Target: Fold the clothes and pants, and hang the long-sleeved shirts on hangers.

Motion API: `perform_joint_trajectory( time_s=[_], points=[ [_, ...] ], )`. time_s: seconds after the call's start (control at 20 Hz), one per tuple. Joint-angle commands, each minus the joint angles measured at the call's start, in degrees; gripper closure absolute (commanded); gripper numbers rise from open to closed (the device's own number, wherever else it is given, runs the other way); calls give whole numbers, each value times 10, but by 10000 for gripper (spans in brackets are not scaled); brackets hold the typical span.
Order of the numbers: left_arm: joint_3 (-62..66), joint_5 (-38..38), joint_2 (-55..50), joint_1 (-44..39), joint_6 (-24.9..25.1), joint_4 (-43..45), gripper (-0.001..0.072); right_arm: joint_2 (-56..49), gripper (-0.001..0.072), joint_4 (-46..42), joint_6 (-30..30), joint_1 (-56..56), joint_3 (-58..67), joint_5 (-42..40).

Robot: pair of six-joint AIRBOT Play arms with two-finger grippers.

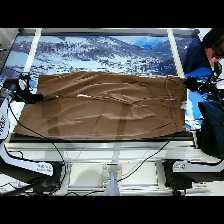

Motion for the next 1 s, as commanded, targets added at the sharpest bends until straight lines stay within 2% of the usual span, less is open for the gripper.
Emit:
perform_joint_trajectory(
  time_s=[0.0,0.15,0.45,0.6,0.8,0.85,0.9,0.95],
  points=[
    [0,81,-2,2,-79,6,694,-2,681,0,1,5,0,-81],
    [0,145,-2,2,-140,6,693,-15,681,0,1,29,0,-127],
    [0,169,-2,4,-171,6,694,-50,680,1,1,97,0,-224],
    [0,202,-1,6,-214,5,694,-51,680,1,1,109,1,-256],
    [0,204,0,2,-217,4,693,-51,680,0,1,109,2,-256],
    [0,205,0,2,-217,4,684,-51,636,0,0,109,2,-256],
    [0,205,0,2,-217,4,463,-51,395,0,0,109,3,-256],
    [0,205,1,2,-217,4,-13,-51,81,0,0,109,3,-257]
  ],
)
